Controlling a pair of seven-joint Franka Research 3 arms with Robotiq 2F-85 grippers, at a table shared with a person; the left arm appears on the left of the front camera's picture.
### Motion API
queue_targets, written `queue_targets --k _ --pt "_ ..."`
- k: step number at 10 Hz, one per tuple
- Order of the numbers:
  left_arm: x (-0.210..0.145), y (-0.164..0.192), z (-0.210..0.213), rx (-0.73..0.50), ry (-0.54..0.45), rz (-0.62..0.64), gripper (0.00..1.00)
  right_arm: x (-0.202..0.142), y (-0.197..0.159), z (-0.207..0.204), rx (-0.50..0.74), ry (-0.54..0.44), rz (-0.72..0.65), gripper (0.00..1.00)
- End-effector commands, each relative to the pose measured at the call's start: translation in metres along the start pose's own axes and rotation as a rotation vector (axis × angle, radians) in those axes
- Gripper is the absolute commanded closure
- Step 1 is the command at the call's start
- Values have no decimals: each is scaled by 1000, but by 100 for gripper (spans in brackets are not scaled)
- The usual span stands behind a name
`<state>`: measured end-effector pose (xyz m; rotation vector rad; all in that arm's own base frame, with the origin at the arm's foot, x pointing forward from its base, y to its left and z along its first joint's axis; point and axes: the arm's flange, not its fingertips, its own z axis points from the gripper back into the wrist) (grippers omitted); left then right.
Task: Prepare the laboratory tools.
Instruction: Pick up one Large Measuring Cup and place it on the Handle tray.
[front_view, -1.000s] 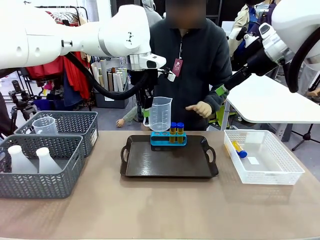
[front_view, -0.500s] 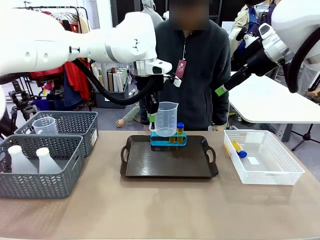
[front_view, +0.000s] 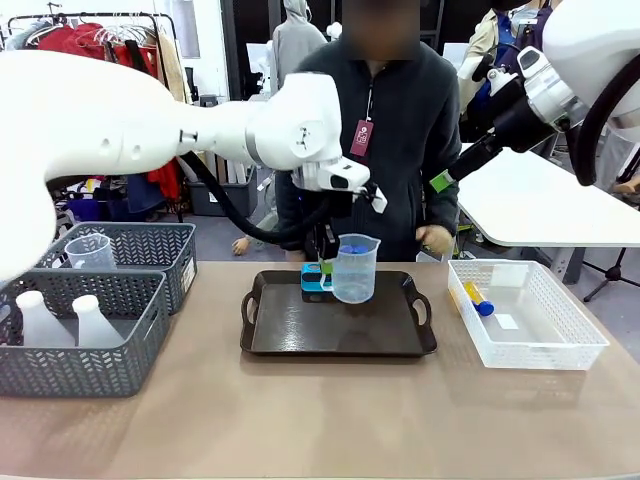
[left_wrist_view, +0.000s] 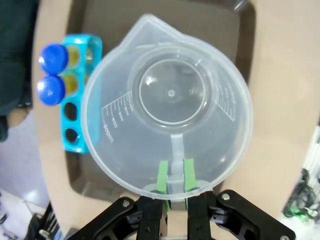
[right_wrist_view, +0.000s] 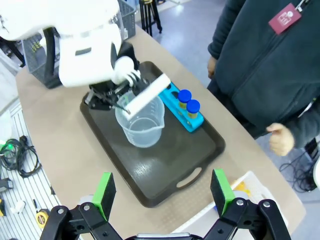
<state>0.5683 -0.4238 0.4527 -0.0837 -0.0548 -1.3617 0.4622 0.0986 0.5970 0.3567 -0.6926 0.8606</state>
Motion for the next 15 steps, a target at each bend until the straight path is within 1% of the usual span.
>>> queue_targets --k 1,3,5,10,12,15 --pt "7 -5 -19 15 32 -68 100 0 -1 1 14 -18 -4 0" --pt "13 1 -39 37 36 -117 100 0 -1 1 14 -18 -4 0" --pt "20 -3 -56 35 31 -155 100 0 -1 1 14 -18 -4 0" --pt "22 -3 -67 21 29 -181 100 0 -1 1 14 -18 -4 0" --pt "22 3 -68 15 32 -187 100 0 -1 1 14 -18 -4 0" --pt "22 0 -66 14 27 -190 43 0 -1 1 14 -18 -4 0"
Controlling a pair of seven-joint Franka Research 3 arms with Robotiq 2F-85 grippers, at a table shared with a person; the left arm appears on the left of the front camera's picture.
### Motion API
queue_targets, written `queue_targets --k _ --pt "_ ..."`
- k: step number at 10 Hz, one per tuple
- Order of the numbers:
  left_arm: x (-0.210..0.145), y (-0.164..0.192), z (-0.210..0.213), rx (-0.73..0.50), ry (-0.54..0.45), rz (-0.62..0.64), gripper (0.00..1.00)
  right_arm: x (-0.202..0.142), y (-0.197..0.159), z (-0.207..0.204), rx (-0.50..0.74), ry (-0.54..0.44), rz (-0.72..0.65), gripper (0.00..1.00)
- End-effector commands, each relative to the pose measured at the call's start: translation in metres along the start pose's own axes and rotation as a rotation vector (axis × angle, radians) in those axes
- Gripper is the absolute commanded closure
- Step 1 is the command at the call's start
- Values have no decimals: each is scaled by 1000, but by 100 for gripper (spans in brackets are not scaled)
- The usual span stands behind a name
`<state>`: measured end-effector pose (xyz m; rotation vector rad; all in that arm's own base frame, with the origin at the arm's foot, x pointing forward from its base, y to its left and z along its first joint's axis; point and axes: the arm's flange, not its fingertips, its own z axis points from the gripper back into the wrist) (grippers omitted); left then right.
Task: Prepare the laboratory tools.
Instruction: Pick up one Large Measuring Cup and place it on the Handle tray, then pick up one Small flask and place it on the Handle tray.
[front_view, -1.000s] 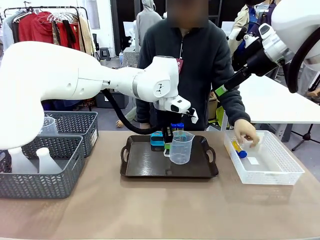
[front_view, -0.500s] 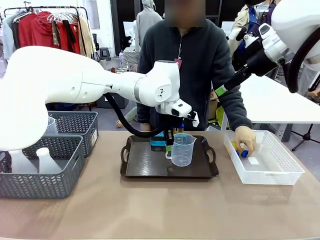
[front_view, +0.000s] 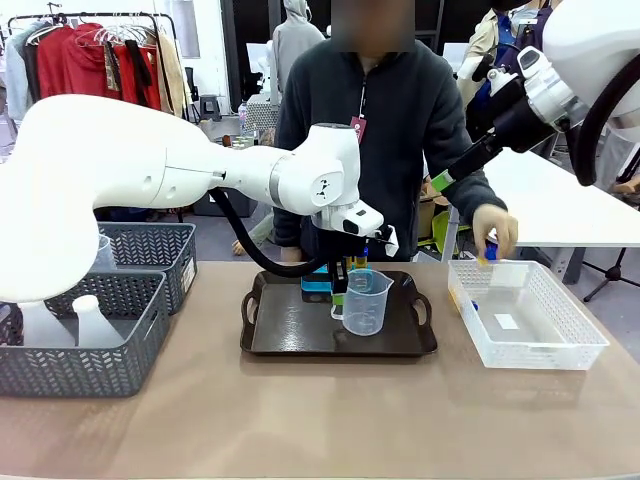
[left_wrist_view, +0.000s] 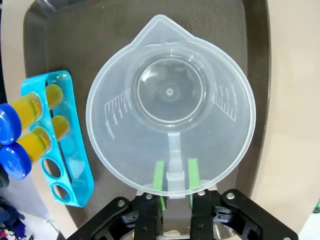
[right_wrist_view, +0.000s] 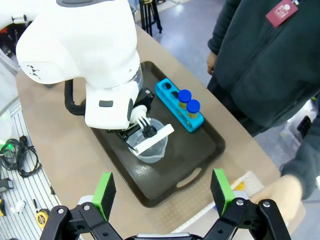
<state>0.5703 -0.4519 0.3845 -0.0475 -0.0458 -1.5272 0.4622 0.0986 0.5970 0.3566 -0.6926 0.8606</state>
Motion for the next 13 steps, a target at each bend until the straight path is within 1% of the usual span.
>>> queue_targets --k 1,2,3,7,9,10,11,12,13 --pt "-1 2 5 2 -4 -24 24 0 -1 1 14 -18 -4 0" --pt "0 1 5 1 -5 -23 4 0 -1 1 14 -18 -4 0" --pt "0 -1 6 0 -2 -23 0 0 -1 1 14 -18 -4 0" --pt "-4 -8 22 19 -8 -20 0 0 -1 1 14 -18 -4 0" --pt "-13 -9 34 44 -16 -9 0 0 -1 1 14 -18 -4 0" --pt "-17 -16 49 62 -25 16 0 0 -1 1 14 -18 -4 0" --pt "-20 -20 61 40 -21 39 0 0 -1 1 14 -18 -4 0" --pt "-30 -15 71 66 -16 53 0 0 -1 1 14 -18 -4 0" --pt "-36 -21 88 77 -32 79 0 0 -1 1 14 -18 -4 0"
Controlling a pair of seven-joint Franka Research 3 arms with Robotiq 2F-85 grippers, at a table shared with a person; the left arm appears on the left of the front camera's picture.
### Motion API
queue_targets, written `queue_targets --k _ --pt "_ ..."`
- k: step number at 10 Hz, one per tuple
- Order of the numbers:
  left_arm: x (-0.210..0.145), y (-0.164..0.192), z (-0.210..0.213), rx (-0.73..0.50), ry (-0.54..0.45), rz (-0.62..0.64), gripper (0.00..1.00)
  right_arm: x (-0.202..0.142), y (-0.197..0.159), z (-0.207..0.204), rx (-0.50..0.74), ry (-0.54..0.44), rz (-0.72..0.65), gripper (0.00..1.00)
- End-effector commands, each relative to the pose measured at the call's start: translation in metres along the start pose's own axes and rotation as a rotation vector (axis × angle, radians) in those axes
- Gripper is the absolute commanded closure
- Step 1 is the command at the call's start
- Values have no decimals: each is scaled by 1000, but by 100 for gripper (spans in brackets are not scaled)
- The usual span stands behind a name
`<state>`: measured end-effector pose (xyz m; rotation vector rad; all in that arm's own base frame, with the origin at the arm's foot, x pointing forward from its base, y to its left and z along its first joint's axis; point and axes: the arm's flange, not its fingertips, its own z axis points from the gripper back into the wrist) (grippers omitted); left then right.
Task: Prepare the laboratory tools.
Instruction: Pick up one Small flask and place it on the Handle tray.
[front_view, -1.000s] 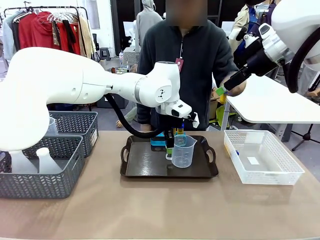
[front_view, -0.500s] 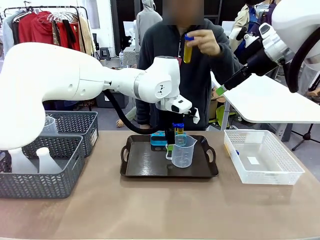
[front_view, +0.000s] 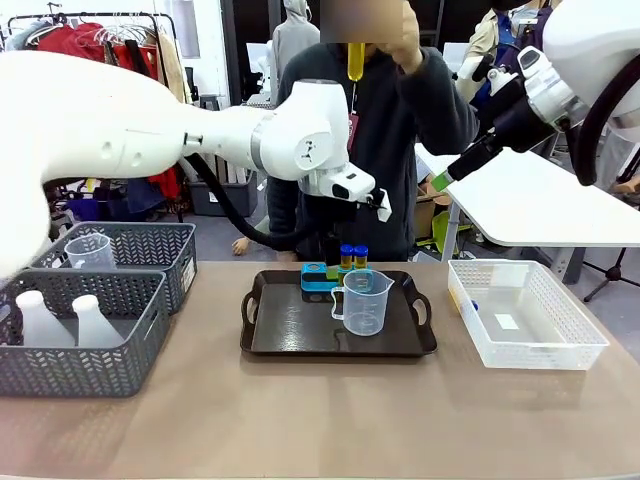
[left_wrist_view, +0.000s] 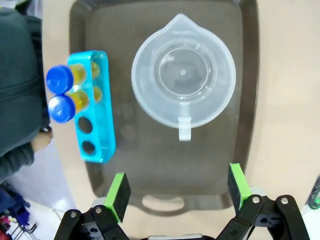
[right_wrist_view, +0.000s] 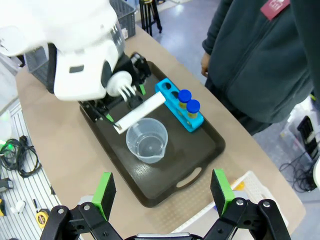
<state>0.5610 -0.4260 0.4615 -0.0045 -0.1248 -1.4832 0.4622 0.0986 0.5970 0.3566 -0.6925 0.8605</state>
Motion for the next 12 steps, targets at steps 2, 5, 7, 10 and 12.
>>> queue_targets --k 2,5,7,10,12 --pt "-33 -15 49 39 -41 133 0 0 -1 1 14 -18 -4 0" --pt "-59 -28 103 119 -69 324 0 0 -1 1 14 -18 -4 0" --pt "-77 -38 143 185 -87 455 0 0 -1 1 14 -18 -4 0" --pt "-117 -44 197 243 -94 724 0 0 -1 1 14 -18 -4 0" --pt "-149 -38 221 277 -136 892 0 0 -1 1 14 -18 -4 0"
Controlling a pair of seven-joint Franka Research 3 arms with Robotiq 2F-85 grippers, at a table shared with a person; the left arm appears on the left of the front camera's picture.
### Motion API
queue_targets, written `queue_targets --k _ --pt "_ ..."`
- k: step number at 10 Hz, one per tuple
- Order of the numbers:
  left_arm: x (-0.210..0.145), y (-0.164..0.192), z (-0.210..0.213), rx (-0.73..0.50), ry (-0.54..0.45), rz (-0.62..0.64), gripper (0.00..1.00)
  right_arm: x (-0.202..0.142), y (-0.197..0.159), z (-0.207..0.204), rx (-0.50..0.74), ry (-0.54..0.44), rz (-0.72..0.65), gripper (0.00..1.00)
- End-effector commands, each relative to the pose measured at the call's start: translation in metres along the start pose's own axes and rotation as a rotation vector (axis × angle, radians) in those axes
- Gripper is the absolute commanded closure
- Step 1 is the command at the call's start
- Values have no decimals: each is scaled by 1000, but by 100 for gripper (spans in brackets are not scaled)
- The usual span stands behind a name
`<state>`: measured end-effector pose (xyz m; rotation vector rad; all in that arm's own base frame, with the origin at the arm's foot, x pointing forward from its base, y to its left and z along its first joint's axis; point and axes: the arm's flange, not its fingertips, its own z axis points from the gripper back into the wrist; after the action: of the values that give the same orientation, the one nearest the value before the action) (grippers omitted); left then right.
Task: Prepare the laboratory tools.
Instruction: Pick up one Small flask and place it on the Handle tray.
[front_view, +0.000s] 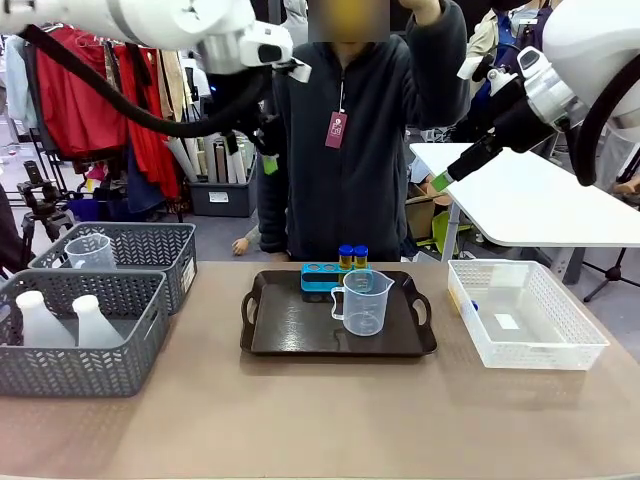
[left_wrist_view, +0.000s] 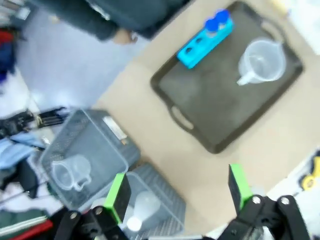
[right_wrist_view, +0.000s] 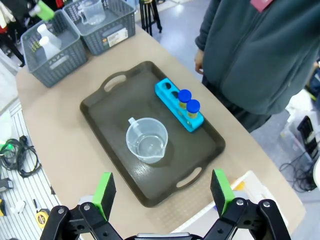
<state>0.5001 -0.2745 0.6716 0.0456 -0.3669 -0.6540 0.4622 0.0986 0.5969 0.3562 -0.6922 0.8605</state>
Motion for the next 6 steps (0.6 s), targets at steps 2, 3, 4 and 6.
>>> queue_targets --k 2,3,4,6 --pt "-28 24 11 59 7 192 0 1 -1 1 14 -19 -4 0" --pt "-38 32 16 58 12 223 0 1 -1 1 14 -19 -4 0" --pt "-40 39 16 51 -7 196 0 1 -1 1 14 -19 -4 0" --pt "-28 42 21 46 5 201 0 1 -1 1 14 -19 -4 0"
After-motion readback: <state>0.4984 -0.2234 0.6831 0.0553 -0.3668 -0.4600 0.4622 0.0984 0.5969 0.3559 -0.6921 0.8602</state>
